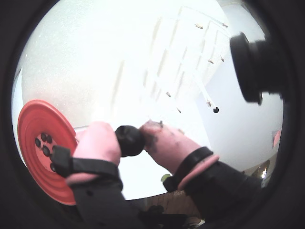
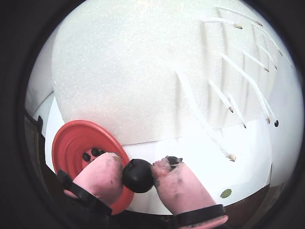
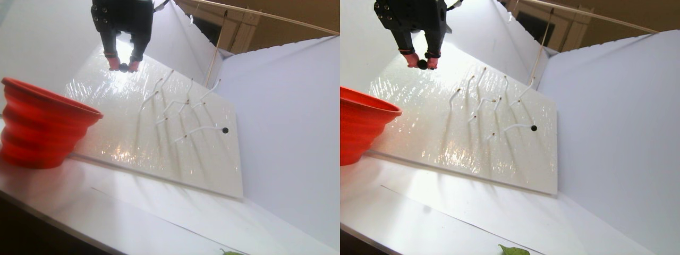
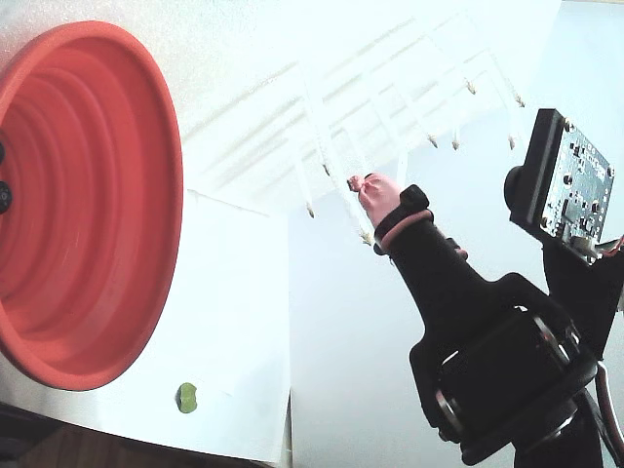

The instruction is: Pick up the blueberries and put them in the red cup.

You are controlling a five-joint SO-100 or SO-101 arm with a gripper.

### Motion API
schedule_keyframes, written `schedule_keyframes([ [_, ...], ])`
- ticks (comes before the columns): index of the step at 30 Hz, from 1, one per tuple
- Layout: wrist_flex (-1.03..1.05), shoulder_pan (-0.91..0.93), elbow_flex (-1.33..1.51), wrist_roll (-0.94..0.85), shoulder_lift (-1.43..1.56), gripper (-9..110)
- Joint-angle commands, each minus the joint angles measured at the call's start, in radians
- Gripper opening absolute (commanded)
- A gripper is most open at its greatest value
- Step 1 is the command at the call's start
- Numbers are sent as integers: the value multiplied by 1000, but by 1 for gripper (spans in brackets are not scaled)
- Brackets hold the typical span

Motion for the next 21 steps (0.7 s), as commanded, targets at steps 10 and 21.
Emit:
schedule_keyframes([
  [10, 107, -67, 49, 84, 187, 11],
  [21, 170, -106, 127, 124, 276, 12],
])
